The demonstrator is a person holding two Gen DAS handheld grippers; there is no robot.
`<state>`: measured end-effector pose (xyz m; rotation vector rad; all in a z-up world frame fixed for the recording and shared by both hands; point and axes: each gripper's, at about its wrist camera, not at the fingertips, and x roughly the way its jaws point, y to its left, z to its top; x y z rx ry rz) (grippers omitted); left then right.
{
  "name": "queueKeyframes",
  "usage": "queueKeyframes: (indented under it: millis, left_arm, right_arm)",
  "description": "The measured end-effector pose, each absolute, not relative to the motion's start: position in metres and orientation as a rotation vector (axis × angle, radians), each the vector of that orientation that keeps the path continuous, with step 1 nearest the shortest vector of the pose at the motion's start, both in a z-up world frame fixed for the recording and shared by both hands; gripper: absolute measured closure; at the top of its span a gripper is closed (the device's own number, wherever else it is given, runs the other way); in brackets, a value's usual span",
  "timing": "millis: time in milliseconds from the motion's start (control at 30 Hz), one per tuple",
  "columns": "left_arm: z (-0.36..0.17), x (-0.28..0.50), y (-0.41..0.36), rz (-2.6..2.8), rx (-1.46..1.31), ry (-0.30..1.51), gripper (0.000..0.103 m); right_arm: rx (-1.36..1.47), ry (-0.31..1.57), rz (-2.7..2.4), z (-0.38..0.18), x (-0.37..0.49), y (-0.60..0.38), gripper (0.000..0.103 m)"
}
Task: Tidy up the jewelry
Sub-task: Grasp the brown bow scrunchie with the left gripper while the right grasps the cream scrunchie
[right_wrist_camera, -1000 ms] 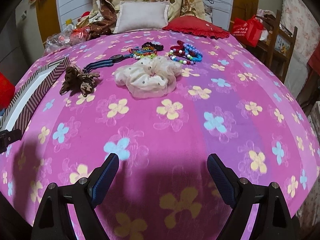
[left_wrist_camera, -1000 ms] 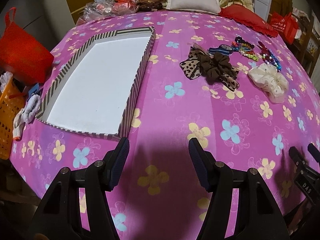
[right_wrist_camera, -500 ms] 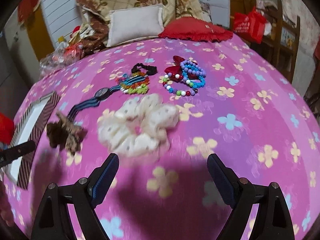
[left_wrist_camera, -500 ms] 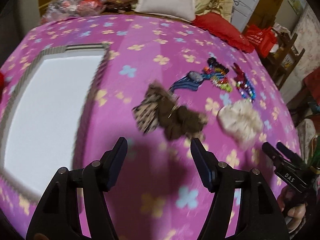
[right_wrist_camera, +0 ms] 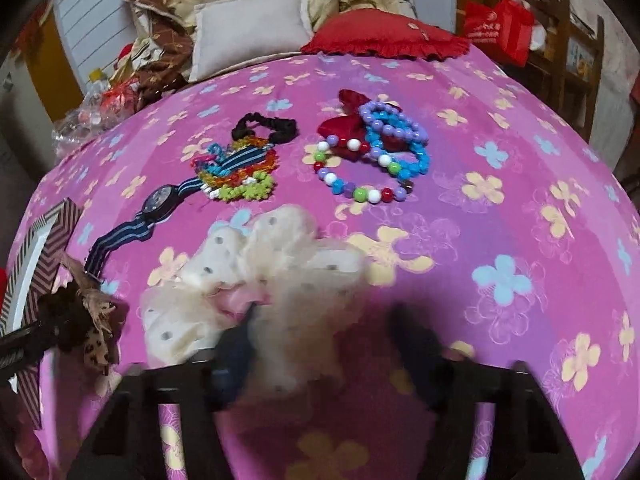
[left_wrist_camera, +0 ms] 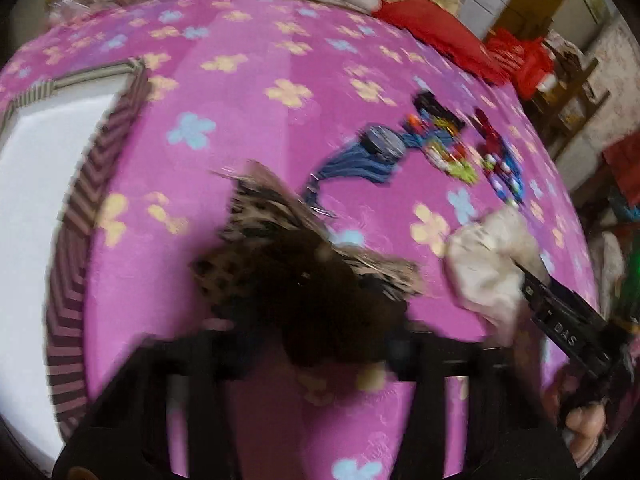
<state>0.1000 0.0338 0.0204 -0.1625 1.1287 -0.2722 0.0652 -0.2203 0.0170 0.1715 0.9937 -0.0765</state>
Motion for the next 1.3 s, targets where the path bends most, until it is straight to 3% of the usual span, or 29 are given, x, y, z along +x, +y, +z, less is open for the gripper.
queueKeyframes:
  millis: [33, 133, 467, 667, 1000, 1300]
  left_arm:
    - [0.019, 0.100, 0.035, -0.285, -0.181, 1.141, 0.082]
    - [0.028, 0.094, 0.045, -0.299, -0.238, 1.129, 0.087]
    - [0.109, 0.023, 0.127, -0.287, -0.375, 0.948, 0.088]
    - [0.126, -0.012, 0.193, -0.117, -0.334, 0.883, 0.088]
    - [0.095, -0.036, 0.279, 0.140, -0.324, 0.915, 0.088]
    - [0.048, -0.048, 0.317, 0.225, -0.393, 0.956, 0.087]
  right_arm:
    - [0.168, 1.000, -0.067, 0.018, 0.066, -0.219, 0.075]
    - [0.146, 0.987, -0.045, 0.030, 0.062, -0.213, 0.085]
    - [0.040, 0.864, 0.061, 0.100, 0.025, -0.160, 0.088]
    - [-0.016, 0.836, 0.184, 0.131, 0.011, -0.098, 0.088]
    - [-0.116, 0.846, 0.371, 0.149, 0.032, 0.030, 0.088]
    - [-0.187, 0.919, 0.438, 0.119, 0.117, 0.135, 0.088]
